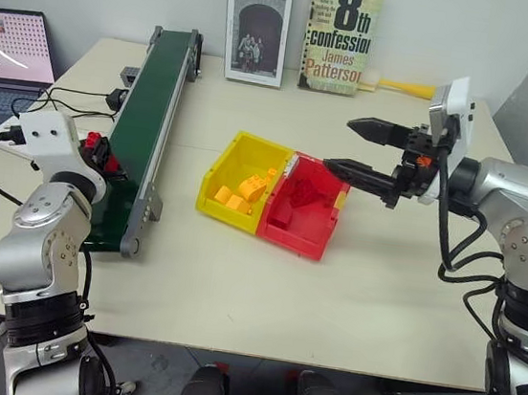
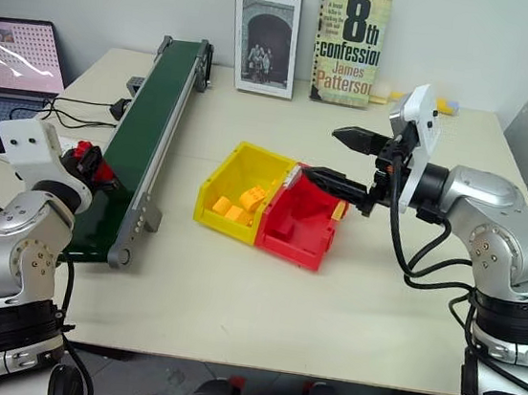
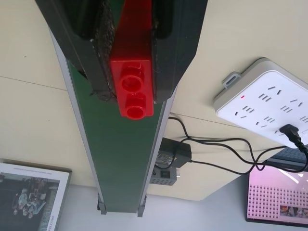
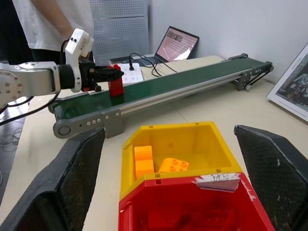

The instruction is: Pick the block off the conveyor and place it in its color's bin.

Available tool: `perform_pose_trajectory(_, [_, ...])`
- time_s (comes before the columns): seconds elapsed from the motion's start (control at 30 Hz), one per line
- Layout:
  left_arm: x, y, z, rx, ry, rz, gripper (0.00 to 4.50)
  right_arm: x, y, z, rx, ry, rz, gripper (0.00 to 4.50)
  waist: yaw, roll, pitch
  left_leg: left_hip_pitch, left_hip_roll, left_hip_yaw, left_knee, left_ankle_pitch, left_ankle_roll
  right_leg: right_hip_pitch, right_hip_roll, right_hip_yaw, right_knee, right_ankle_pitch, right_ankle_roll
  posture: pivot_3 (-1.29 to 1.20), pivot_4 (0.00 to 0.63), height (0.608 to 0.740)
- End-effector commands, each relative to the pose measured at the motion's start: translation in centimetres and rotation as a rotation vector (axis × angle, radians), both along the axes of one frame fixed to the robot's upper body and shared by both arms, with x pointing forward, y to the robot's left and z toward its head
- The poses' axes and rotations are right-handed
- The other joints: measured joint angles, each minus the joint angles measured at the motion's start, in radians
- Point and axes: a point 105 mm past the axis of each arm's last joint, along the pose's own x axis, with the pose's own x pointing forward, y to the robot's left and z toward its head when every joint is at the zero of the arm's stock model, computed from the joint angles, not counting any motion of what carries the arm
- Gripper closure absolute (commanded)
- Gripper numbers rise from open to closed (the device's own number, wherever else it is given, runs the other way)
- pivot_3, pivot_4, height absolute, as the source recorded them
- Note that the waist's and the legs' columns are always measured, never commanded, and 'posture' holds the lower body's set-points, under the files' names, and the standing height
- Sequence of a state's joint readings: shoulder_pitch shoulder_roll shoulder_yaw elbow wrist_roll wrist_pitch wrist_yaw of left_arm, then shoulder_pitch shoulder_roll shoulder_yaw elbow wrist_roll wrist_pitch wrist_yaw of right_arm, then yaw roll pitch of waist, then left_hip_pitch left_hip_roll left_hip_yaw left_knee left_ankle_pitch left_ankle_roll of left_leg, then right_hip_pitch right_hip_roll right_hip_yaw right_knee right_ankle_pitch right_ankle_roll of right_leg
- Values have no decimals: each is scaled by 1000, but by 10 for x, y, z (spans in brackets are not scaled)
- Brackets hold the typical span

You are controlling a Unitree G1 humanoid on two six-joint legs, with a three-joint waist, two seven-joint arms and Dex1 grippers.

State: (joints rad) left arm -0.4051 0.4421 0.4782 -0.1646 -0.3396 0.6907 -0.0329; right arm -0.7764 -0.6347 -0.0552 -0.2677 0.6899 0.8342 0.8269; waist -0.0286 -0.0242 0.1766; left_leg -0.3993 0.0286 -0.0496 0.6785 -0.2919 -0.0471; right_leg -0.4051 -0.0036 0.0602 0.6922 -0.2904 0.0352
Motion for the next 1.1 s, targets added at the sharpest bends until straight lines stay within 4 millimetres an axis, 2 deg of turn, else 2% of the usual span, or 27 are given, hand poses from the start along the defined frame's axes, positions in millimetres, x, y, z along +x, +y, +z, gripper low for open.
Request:
perform_pose_trajectory(0.03, [4, -18, 32, 42, -82, -100, 3969, -5, -6, 15, -17, -67, -12, 0, 0, 0, 0, 0, 0, 0, 0, 0, 0, 0, 0, 0, 0, 0, 0, 0, 150, 740])
perform_pose_trajectory(0.17, [15, -85, 64, 113, -88, -493, 3969, -5, -22, 2, -213, -97, -86, 0, 15, -1, 1, -2, -1, -1, 1, 0, 0, 0, 0, -4, -1, 0, 0, 0, 150, 740])
perform_pose_trajectory(0.3, [12, -142, 73, 166, -50, -841, 3969, -9, -37, -9, -329, -88, -140, 0, 18, -1, 1, -2, -2, 0, 0, 0, 0, 1, 0, -4, -5, 0, 0, 0, 150, 740])
perform_pose_trajectory(0.4, [5, -190, 68, 189, -10, -1110, 3969, -18, -44, -18, -382, -69, -159, 0, 18, -1, 1, -2, -1, 0, -1, 1, -2, 1, 0, -4, -5, 0, 0, 0, 150, 740])
perform_pose_trajectory(0.5, [3, -232, 50, 238, 35, -1316, 3969, -30, -48, -27, -418, -53, -185, 0, 18, 0, 1, -2, -2, 1, -1, 1, -1, 1, 1, -4, -5, 0, 0, 0, 150, 740])
perform_pose_trajectory(0.53, [4, -240, 45, 253, 44, -1353, 3969, -33, -48, -29, -423, -50, -192, 0, 20, 0, 1, -2, -2, 2, -1, 1, -1, 1, 1, -4, -4, 0, 0, 0, 150, 740])
perform_pose_trajectory(0.63, [18, -256, 29, 262, 62, -1403, 3969, -43, -50, -28, -413, -42, -228, 0, 16, 0, 1, -2, -2, 3, 0, 0, 0, 1, 2, -3, -3, 0, 0, 0, 150, 740])
perform_pose_trajectory(0.7, [25, -265, 25, 243, 62, -1432, 3257, -48, -53, -28, -406, -36, -260, 0, 13, 0, 1, -1, -1, 3, 0, 0, 0, 1, 3, -2, -3, 0, 0, 0, 150, 740])
perform_pose_trajectory(0.9, [32, -276, 26, 258, 48, -1500, 1948, -56, -53, -28, -396, -28, -302, 0, 5, 0, 1, -2, -1, 4, 0, 0, 0, 1, 3, -1, -4, 0, 0, 0, 150, 740])
perform_pose_trajectory(1.03, [35, -271, 33, 271, 38, -1502, 1193, -56, -53, -27, -389, -27, -320, 0, 3, 0, 1, -2, -2, 5, 0, 0, 0, 1, 3, 0, -4, 0, 0, 0, 150, 740])
perform_pose_trajectory(1.1, [36, -261, 36, 296, 41, -1484, 639, -54, -54, -27, -386, -25, -326, 0, 2, 0, 1, -2, -2, 5, 0, 0, 0, 1, 3, 0, -3, 0, 0, 0, 150, 740])
